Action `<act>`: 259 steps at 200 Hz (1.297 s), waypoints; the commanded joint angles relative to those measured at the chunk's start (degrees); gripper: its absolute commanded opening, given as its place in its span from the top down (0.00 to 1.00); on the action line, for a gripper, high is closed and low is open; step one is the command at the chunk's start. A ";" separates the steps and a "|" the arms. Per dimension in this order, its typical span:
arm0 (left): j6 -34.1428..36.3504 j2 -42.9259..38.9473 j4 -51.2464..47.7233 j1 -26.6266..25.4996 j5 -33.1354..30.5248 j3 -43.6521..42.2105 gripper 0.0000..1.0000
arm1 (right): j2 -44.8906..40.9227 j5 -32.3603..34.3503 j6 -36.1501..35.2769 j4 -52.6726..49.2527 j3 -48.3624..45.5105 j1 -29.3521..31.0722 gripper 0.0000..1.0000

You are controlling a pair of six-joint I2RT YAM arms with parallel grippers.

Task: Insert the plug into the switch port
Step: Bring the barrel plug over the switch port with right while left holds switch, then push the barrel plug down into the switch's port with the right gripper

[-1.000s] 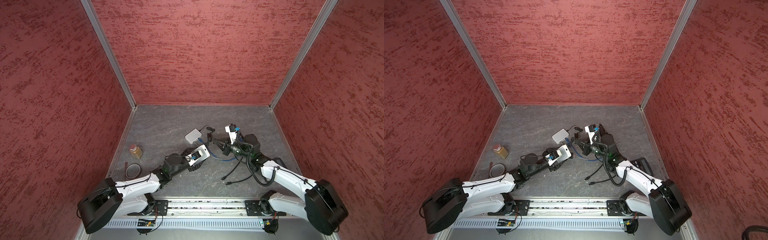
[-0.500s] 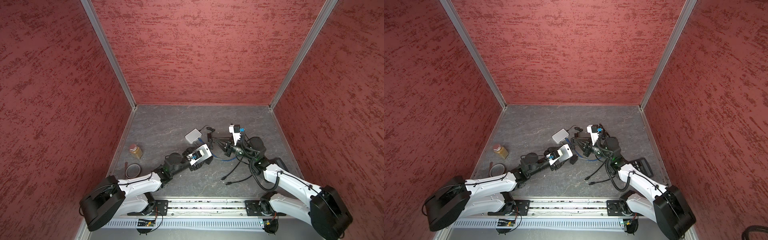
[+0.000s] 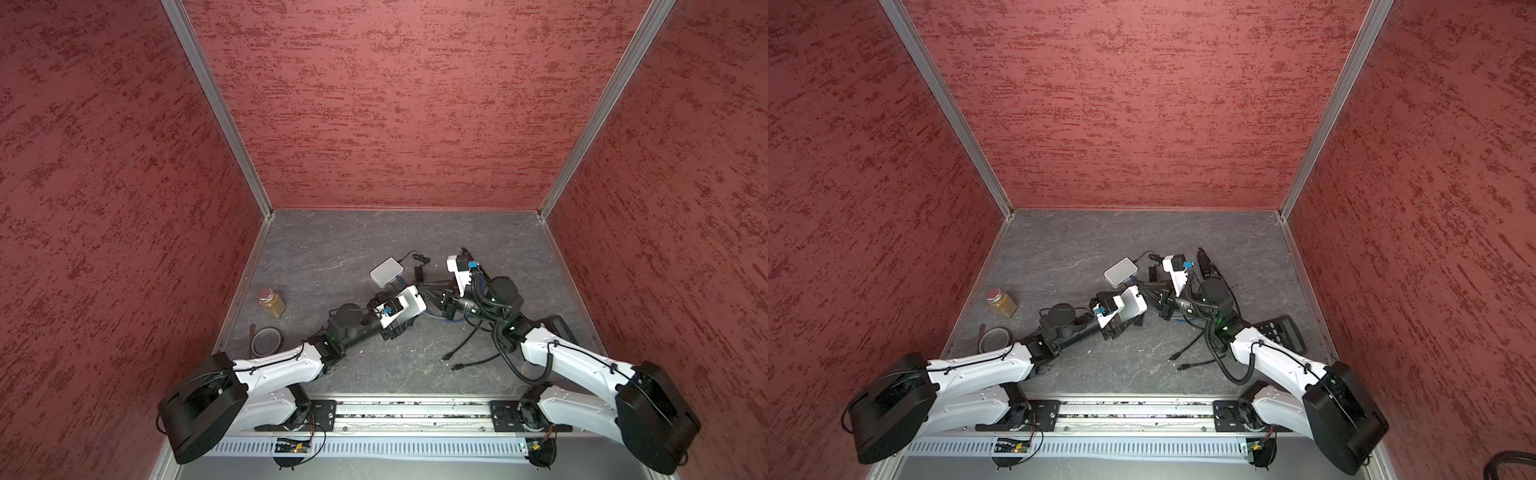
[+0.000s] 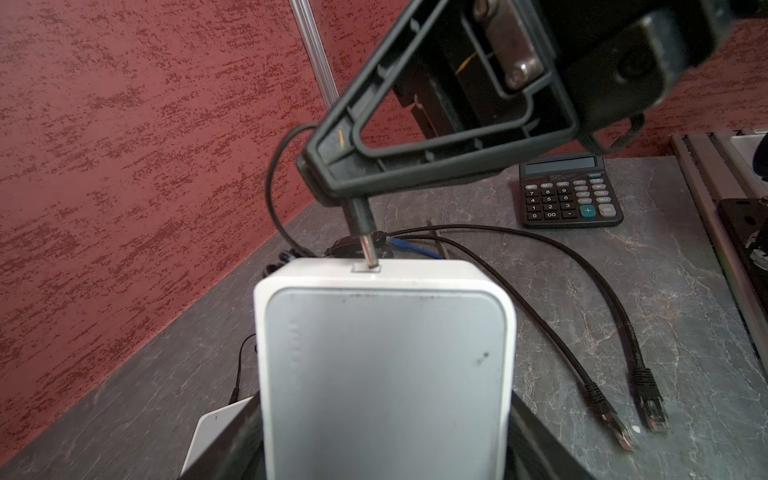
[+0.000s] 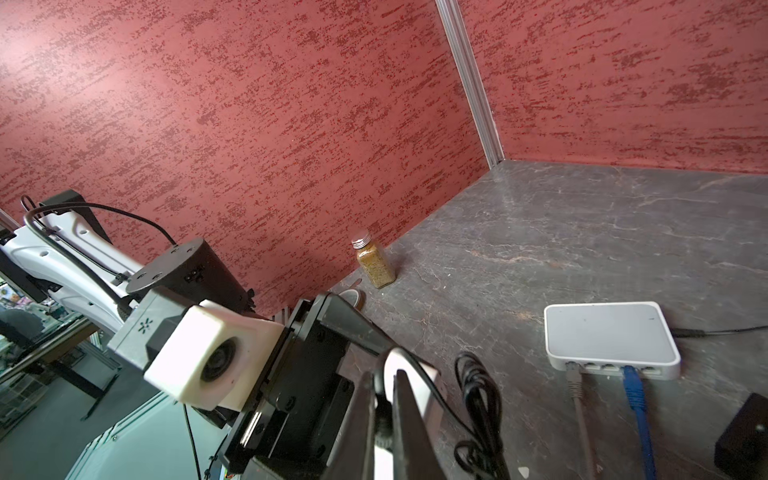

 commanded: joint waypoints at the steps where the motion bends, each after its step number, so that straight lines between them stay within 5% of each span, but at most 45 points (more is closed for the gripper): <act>1: -0.97 -1.59 1.52 -0.28 0.77 0.91 1.00 | 0.25 1.81 -1.25 1.47 -0.36 0.59 1.00; 259: -5.24 -10.08 4.91 1.22 2.97 3.06 1.00 | 6.80 5.80 -6.11 -5.52 2.49 6.80 1.00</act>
